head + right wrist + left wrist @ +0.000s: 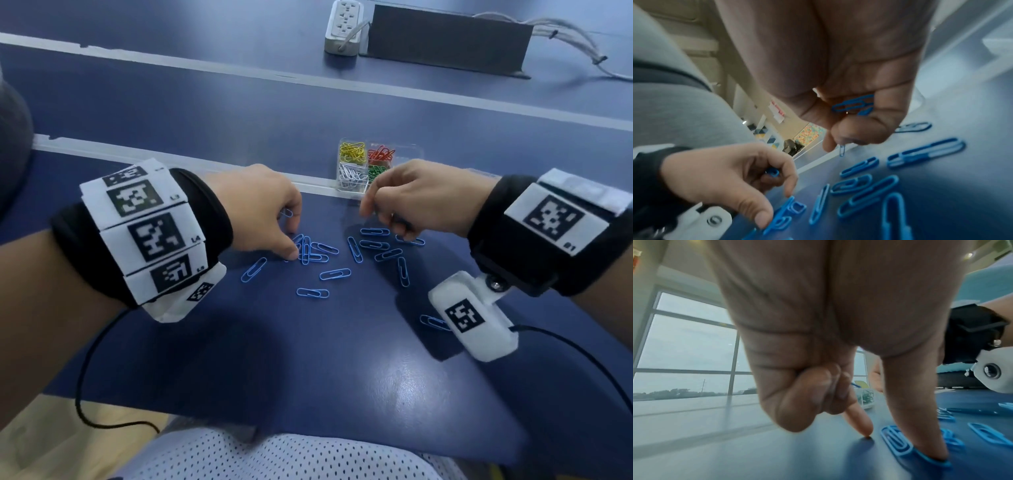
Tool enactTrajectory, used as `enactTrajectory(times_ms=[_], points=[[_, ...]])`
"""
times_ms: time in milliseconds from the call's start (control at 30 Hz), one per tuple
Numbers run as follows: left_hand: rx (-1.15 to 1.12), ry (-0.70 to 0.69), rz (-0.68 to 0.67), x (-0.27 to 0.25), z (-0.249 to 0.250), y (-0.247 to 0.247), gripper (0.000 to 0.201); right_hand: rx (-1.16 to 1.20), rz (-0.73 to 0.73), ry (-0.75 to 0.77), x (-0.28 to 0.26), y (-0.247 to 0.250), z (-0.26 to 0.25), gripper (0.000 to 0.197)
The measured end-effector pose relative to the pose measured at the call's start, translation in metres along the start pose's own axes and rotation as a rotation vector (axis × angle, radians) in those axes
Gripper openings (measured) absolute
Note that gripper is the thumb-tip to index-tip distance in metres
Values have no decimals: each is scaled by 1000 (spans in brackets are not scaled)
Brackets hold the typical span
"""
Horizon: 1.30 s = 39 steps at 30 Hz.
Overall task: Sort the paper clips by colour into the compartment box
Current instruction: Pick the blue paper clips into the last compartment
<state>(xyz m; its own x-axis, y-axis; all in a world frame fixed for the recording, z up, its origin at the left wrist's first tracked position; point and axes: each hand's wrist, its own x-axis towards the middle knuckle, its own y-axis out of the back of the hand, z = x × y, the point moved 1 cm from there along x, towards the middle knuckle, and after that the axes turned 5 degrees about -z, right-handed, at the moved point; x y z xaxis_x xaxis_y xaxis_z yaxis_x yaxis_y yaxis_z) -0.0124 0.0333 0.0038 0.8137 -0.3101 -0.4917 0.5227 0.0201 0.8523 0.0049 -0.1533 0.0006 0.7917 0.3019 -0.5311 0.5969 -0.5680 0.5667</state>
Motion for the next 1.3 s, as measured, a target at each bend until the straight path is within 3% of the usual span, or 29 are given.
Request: enactTrajectory(times_ms=[167, 367, 467, 800, 1067, 1300], points=[[55, 1, 12, -1, 3, 5, 10, -445, 134, 68, -9, 4, 0, 18], [-6, -21, -7, -5, 9, 5, 8, -638, 147, 171, -8, 0, -1, 11], [-91, -57, -21, -3, 14, 5, 8, -698, 158, 223, -7, -3, -1, 17], [-207, -207, 47, 24, 37, 24, 9, -505, 116, 115, -10, 28, 2, 20], [-136, -223, 302, 72, 72, 70, 30, -424, 199, 9, -1, 61, -1, 20], [-7, -208, 201, 104, 96, 85, 33, -379, 171, -42, 5, 67, -2, 24]])
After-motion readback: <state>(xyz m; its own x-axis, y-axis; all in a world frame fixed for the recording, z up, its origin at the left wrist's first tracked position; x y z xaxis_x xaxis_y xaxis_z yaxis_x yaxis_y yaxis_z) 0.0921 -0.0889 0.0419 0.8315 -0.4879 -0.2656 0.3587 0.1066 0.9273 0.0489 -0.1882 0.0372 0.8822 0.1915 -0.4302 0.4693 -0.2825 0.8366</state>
